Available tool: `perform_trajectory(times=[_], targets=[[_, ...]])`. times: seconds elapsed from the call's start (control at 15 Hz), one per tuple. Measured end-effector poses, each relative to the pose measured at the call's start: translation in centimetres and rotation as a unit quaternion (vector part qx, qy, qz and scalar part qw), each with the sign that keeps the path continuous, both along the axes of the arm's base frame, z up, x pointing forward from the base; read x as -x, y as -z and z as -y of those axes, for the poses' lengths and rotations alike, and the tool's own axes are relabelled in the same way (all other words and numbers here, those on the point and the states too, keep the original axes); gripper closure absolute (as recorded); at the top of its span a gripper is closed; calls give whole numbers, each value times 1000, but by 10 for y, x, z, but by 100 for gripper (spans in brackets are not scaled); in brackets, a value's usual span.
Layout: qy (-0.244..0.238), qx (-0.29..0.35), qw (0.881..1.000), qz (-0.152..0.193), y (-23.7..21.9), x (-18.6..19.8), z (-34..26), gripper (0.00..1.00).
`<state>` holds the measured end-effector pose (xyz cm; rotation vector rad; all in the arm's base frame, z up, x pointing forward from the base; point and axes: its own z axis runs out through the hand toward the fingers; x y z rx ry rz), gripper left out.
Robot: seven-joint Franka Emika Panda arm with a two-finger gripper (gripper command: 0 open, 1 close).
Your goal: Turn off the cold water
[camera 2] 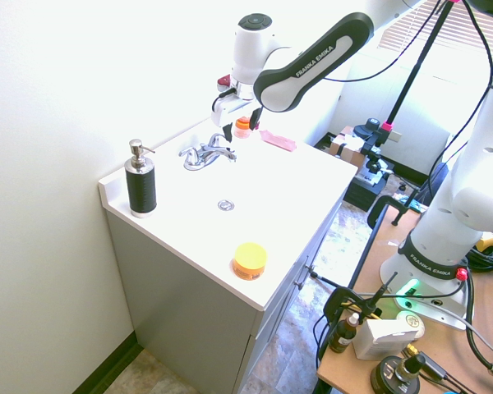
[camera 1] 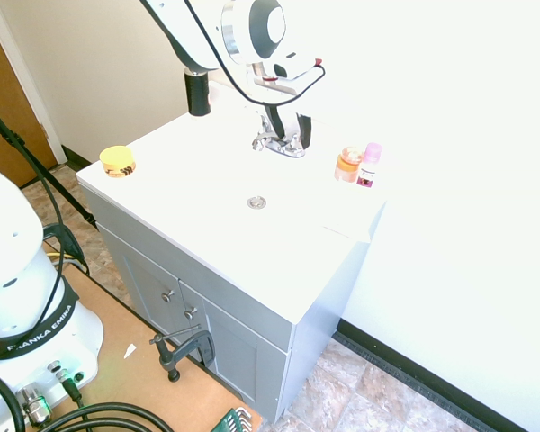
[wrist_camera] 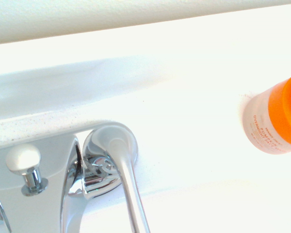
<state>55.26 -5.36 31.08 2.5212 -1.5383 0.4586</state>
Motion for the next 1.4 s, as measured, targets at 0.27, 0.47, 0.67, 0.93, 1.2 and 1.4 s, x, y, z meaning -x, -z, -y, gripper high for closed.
perform_trajectory(times=[0.27,0.47,0.67,0.93,1.2,1.4], targets=[[3,11,1000,1,0,-1,9,0],[7,22,1000,6,0,-8,14,0],[11,35,999,12,1,-19,23,0],[9,47,999,20,-1,-34,30,0],[7,51,998,20,-1,-37,29,0],[-1,23,1000,16,-9,-28,19,0]])
